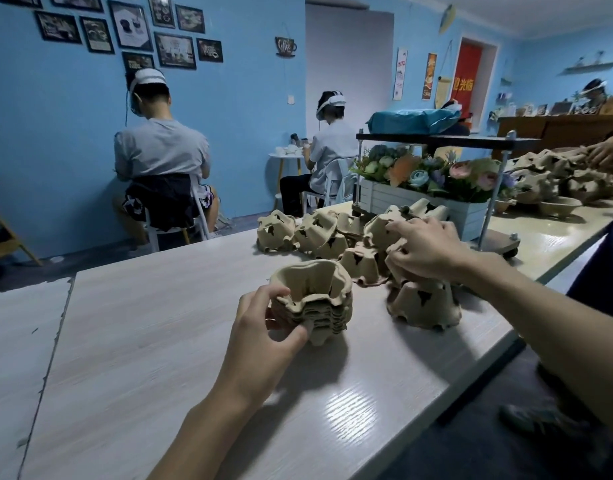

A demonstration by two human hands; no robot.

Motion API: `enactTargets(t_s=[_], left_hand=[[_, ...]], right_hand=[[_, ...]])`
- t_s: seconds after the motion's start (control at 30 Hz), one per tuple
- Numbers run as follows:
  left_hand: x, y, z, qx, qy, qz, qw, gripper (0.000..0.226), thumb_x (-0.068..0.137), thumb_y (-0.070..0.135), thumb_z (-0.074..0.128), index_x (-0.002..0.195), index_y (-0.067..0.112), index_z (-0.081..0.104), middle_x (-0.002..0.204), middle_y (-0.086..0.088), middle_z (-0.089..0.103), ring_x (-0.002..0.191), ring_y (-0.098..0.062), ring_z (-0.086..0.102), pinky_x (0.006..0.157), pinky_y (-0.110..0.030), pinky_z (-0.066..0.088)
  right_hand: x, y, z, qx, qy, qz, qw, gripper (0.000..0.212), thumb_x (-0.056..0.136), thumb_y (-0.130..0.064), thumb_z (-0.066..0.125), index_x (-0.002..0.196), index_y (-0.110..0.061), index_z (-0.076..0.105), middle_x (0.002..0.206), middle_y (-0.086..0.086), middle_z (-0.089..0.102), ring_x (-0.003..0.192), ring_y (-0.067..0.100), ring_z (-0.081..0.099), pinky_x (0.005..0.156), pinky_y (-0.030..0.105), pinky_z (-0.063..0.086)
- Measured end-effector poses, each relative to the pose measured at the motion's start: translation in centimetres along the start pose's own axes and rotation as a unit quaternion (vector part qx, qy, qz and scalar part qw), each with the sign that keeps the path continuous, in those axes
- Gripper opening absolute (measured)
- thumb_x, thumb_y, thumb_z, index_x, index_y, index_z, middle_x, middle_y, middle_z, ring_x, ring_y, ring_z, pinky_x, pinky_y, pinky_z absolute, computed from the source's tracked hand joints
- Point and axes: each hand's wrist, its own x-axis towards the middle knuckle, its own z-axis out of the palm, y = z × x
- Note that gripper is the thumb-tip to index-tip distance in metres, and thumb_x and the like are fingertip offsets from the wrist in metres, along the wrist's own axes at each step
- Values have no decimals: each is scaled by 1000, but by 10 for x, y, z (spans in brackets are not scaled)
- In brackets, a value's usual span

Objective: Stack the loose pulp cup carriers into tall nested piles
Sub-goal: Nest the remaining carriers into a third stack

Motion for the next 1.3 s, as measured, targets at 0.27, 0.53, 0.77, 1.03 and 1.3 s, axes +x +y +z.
enactTargets(t_s=[0.27,0.53,0.77,1.03,1.3], left_hand=[[2,-8,1,-38,15,16,999,45,78,10,83,102,41,60,116,7,57,105,-10,64,88,-23,56],[3,-10,-1,-48,3,12,999,42,78,12,84,104,36,62,116,4,58,106,-12,64,92,-29,57],[3,-11,-3,-40,6,14,999,47,77,13,85,100,46,59,116,2,60,105,-14,65,92,-29,56],[2,-9,-4,-41,7,17,999,45,77,13,85,99,44,61,117,5,58,106,-15,65,90,-25,56],[0,-12,-14,-26,14,15,999,40,78,13,84,102,36,62,115,6,57,101,-8,65,90,-24,56]], right_hand=[[25,16,-5,-60,-94,-42,993,41,87,-47,60,126,-38,57,133,-1,55,121,27,47,96,46,34],[33,14,-20,-60,-116,-81,988,43,86,-35,70,125,-36,53,101,-9,58,100,21,52,97,48,36],[28,6,-22,23,-52,-97,994,40,84,-35,68,119,-50,54,105,-13,60,102,23,51,92,51,41],[14,-4,-18,-24,-117,-54,991,56,86,-53,67,134,-29,51,122,-4,63,114,19,53,97,45,32],[-7,-17,-15,144,6,-112,983,50,86,-23,73,132,-19,54,101,-1,60,89,14,59,79,30,53]])
